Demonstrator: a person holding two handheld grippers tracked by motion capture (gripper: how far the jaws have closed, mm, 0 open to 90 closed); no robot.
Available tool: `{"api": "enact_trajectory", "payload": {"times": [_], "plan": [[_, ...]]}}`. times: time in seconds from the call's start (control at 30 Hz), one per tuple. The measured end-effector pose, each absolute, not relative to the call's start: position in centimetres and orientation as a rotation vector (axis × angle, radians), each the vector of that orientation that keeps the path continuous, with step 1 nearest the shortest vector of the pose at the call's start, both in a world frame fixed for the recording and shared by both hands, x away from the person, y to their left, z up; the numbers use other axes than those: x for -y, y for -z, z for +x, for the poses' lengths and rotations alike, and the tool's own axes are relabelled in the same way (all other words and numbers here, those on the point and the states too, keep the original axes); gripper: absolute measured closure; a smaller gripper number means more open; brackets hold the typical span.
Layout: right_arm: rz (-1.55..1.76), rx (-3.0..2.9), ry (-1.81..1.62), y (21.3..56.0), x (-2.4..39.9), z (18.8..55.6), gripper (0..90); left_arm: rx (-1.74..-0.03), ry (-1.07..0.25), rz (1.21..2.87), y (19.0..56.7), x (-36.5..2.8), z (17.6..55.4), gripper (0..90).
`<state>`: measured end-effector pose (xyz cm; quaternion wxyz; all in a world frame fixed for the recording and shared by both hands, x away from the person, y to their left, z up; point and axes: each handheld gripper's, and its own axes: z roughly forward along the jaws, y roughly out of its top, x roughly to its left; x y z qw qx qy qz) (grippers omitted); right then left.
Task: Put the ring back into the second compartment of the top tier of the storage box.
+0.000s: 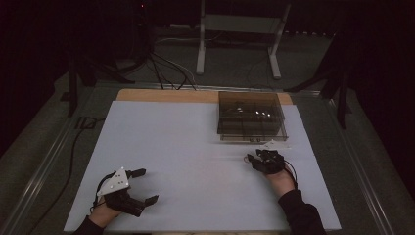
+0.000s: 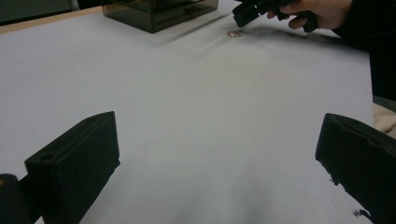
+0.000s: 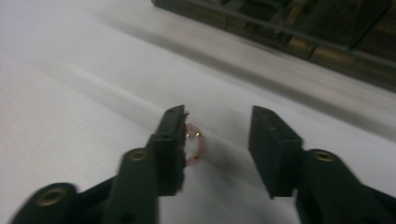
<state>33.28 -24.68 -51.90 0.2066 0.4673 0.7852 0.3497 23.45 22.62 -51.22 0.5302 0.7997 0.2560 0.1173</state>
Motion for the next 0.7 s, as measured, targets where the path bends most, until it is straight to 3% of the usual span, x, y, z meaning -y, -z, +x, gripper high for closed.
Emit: {"api": "enact_trajectory", "payload": {"times": [0.17,0.7], "plan": [[1.304,-2.217,-0.963,52.2,24.5,33.5,67.5,-0.610,-0.281,1.908,51.2,-22.6,23.4,0.8],[1.257,-2.262,-0.907,52.8,23.5,33.9,81.8,-0.609,-0.279,1.912,51.2,-22.6,23.5,0.8]]}}
